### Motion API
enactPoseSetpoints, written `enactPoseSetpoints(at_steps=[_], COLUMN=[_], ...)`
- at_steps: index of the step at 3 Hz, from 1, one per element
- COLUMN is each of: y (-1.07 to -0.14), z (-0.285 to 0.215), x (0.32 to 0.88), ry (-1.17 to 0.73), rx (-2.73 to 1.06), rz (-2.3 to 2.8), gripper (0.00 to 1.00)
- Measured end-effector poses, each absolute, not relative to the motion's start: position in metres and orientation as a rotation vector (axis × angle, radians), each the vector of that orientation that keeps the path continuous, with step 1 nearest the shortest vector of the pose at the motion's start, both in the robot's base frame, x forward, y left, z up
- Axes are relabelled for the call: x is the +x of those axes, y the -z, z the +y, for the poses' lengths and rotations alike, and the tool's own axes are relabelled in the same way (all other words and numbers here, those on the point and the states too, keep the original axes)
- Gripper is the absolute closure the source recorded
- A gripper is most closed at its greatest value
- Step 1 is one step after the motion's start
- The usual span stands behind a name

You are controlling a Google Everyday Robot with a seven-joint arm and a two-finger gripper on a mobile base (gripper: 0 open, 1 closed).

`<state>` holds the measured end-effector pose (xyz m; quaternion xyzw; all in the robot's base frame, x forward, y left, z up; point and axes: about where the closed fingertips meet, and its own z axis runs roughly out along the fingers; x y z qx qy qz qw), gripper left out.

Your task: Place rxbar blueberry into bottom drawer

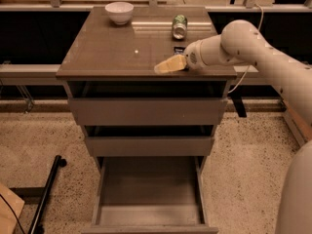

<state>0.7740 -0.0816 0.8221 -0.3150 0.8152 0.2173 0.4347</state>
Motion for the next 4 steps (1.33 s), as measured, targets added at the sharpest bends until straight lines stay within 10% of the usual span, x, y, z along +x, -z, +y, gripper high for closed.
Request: enactPoseSetpoints(at_steps=[4], y=[-0.8190], z=[-0.0752], x=[0.7790], ry=[-0.528], rx=[-0.790], rz=[2.038], gripper=[0.89])
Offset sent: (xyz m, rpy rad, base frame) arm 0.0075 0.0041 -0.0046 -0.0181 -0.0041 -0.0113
